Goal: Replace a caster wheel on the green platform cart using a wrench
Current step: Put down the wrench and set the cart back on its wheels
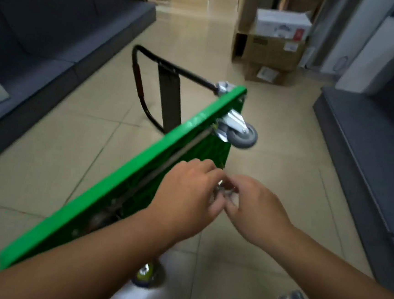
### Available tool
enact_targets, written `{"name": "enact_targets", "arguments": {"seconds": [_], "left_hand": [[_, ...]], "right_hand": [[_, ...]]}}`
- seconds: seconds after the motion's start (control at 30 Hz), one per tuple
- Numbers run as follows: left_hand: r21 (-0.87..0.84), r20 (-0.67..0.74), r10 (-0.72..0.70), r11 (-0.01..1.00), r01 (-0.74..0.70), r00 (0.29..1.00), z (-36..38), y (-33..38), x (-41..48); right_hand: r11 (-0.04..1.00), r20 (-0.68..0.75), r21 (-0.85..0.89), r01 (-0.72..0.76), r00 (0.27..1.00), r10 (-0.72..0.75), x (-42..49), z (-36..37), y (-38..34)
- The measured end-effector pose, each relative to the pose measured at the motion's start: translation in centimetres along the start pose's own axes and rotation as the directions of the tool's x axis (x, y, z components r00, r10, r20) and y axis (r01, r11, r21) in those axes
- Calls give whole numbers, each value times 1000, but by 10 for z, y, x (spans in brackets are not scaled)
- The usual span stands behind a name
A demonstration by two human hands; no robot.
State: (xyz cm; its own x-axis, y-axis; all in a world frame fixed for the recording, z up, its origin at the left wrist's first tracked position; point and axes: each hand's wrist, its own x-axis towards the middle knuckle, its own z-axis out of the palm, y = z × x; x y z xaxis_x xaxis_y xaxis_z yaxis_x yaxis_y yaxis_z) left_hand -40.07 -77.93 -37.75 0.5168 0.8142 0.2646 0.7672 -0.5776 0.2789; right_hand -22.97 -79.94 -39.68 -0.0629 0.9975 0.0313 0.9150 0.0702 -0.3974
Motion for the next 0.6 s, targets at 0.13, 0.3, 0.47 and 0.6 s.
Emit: {"name": "enact_targets", "arguments": {"seconds": [0.13, 0.3, 0.47, 0.6], "left_hand": [[80, 115, -92, 993, 83, 989, -56, -45, 38], [143, 129, -168, 978, 150, 977, -150, -99, 22], [120, 76, -303, 949, 293, 950, -277, -122, -17], [87, 73, -349, 935, 343, 934, -396, -137, -47]], "right_hand": [[991, 69, -134, -15, 997, 24, 57, -24, -63], [994, 115, -89, -70, 990, 80, 77, -66, -139], [992, 144, -29, -122, 982, 125, 77, -139, -241], [987, 116, 16, -160, 981, 158, 79, -212, -340]]}}
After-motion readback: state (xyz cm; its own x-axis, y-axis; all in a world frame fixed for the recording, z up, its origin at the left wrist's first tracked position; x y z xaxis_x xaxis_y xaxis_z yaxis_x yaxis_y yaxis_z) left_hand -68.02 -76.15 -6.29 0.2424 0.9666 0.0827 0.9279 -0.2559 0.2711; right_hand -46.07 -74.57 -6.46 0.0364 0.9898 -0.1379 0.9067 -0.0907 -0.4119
